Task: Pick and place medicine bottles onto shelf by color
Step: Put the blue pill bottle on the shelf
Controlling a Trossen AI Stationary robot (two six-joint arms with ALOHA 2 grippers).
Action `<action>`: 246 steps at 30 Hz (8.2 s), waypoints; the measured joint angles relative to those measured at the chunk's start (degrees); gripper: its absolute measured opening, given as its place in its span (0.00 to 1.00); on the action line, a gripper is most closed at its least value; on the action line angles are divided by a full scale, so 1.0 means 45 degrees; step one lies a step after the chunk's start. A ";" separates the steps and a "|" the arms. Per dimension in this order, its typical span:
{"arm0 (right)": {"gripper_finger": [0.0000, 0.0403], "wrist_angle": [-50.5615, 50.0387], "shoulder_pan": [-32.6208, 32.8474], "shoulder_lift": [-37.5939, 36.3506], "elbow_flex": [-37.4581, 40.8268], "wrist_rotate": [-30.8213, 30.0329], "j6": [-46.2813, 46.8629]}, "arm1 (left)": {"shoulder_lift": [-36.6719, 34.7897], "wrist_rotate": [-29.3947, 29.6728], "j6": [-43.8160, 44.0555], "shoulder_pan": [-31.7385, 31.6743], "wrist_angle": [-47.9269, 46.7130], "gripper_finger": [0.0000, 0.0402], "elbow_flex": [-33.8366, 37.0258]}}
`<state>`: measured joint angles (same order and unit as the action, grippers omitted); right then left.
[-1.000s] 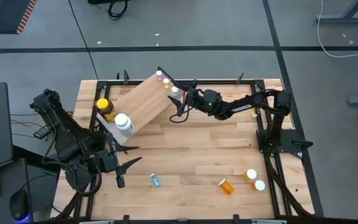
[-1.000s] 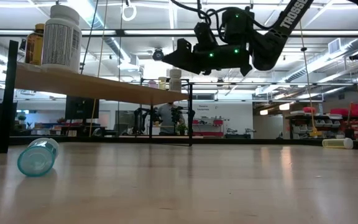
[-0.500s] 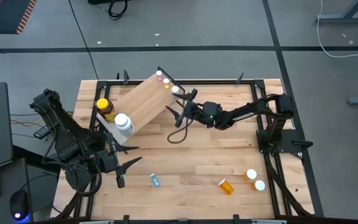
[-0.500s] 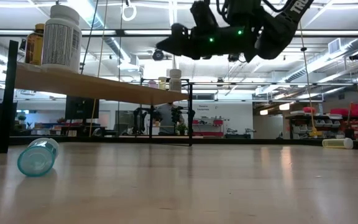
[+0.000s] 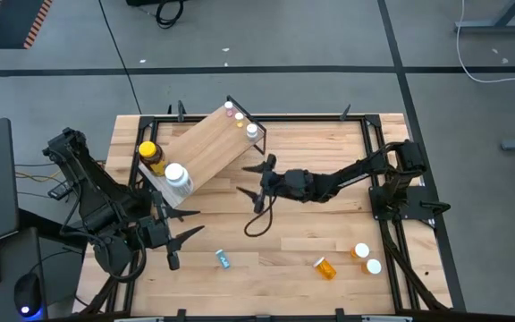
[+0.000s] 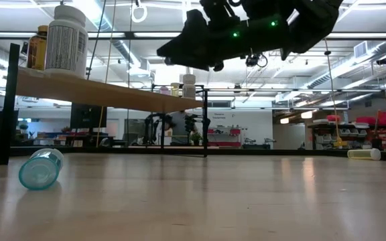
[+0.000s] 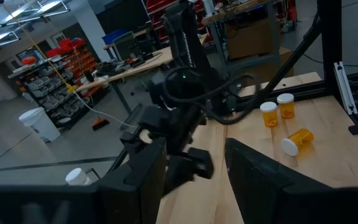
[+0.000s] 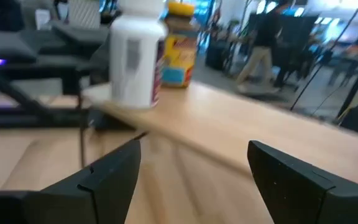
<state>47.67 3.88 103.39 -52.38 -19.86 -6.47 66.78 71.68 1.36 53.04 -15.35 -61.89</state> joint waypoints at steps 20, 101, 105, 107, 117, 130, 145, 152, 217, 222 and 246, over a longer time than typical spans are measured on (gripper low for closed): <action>0.76 -0.2465 0.2742 0.0849 -0.0010 -0.0098 0.3516 | 0.0000 -0.0003 0.0278 0.0005 0.0000 0.43 0.0000; 0.69 -1.0342 0.3862 0.7770 -1.0025 -0.0291 0.6968 | 0.0078 -0.1767 0.2897 0.0622 -0.0656 0.43 0.0097; 0.69 -1.0739 0.3868 0.7767 -1.0025 -0.0296 0.6920 | 0.0078 -0.1768 0.2897 0.0622 -0.0656 0.43 0.0097; 0.69 -1.0742 0.3857 0.7767 -1.0025 -0.0317 0.6700 | 0.0078 -0.1768 0.2895 0.0622 -0.0656 0.43 0.0097; 0.69 -1.0433 0.3654 0.7762 -1.0025 -0.0049 0.6064 | 0.0078 -0.1766 0.2897 0.0622 -0.0659 0.43 0.0097; 0.69 -1.0509 0.3452 0.7825 -1.0030 -0.0566 0.6062 | 0.0078 -0.1767 0.2900 0.0622 -0.0661 0.43 0.0097; 0.51 -1.0820 0.3449 0.7834 -1.0030 -0.0714 0.5730 | 0.0078 -0.1766 0.2902 0.0622 -0.0659 0.43 0.0097; 0.45 -1.0815 0.3449 0.7834 -1.0030 -0.0714 0.5730 | 0.0078 -0.1768 0.2902 0.0622 -0.0661 0.43 0.0097; 0.40 -1.1113 0.3531 0.7674 -1.0030 0.0083 0.5744 | 0.0073 -0.1778 0.2902 0.0624 -0.0670 0.43 0.0097; 0.38 -1.1116 0.3531 0.7674 -1.0030 0.0092 0.5742 | 0.0073 -0.1778 0.2902 0.0625 -0.0670 0.43 0.0097; 0.32 -1.1184 0.3536 0.7674 -1.0030 0.0102 0.5769 | 0.0073 -0.1778 0.2902 0.0626 -0.0741 0.43 0.0097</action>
<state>-2.66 19.79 137.93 -97.51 -19.40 19.49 67.11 63.68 14.41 55.85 -18.69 -61.45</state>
